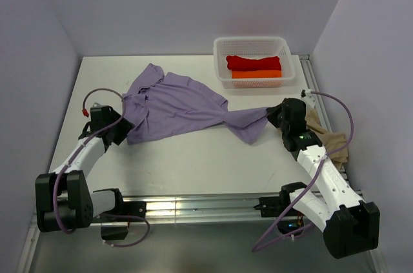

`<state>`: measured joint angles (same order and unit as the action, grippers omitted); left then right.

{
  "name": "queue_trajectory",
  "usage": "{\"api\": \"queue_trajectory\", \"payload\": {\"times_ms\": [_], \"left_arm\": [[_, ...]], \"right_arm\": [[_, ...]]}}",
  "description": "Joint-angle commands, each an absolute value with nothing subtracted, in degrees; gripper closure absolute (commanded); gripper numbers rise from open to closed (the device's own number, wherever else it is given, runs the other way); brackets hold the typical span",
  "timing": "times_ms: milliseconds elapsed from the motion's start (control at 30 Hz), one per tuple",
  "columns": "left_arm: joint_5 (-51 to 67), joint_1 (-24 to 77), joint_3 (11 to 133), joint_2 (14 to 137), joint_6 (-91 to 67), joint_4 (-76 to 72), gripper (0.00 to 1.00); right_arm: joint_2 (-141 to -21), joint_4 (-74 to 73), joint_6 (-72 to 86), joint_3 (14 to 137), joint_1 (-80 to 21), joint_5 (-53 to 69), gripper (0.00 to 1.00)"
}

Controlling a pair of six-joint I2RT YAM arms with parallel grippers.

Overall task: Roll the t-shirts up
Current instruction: Flatten the tshirt

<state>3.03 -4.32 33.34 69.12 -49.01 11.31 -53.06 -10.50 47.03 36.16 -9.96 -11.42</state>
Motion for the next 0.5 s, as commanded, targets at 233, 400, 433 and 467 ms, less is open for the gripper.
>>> {"api": "queue_trajectory", "payload": {"times_ms": [233,400,433,467], "left_arm": [[2.7,-4.2,30.6,71.9,-49.8,7.4,0.44],[0.4,-2.8,31.7,75.2,-49.0,7.9,0.44],[0.4,-2.5,31.9,75.7,-49.0,8.3,0.44],[0.4,-2.2,32.1,75.8,-49.0,8.3,0.45]], "right_arm": [[-50.6,-7.6,45.4,36.0,-9.4,-11.9,1.0],[-50.5,-6.6,45.7,35.2,-9.4,-11.2,1.0],[-50.6,-6.5,45.6,35.2,-9.4,-11.2,1.0],[-50.6,-6.6,45.8,35.1,-9.4,-11.0,1.0]]}}
